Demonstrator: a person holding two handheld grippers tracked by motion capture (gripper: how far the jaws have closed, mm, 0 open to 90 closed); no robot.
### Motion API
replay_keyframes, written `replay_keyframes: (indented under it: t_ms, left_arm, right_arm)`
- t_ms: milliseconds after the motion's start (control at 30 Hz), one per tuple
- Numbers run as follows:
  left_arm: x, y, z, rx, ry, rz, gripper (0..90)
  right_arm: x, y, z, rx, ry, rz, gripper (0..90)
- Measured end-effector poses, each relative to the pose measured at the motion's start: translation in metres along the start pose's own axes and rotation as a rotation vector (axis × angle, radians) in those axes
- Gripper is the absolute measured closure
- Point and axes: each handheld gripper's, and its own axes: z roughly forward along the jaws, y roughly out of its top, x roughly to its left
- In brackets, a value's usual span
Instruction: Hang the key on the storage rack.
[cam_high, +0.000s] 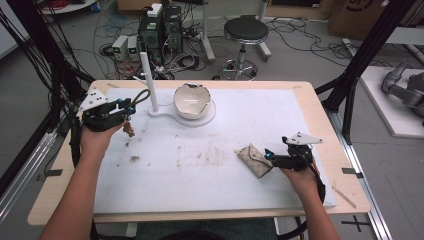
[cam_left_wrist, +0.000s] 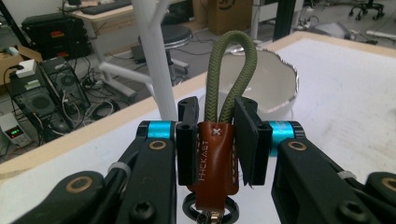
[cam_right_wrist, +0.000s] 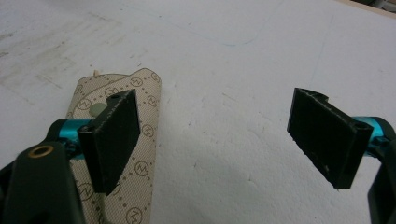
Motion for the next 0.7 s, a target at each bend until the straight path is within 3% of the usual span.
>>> replay_keyframes:
  t_ms: [333,433,700]
  left_arm:
    - [0.010,0.037,0.004,-0.012,0.054,0.014,71.1]
    - [0.012,0.041,0.004,-0.021,0.055,0.007,71.1]
    - [0.018,0.045,0.015,0.027,0.094,0.012,71.1]
  right_arm:
    - [-0.001,0.001,0.000,-0.005,0.003,-0.001,17.4]
    - [-0.001,0.001,0.000,-0.007,0.000,0.000,17.4]
    - [-0.001,0.001,0.000,-0.004,0.000,0.004,17.4]
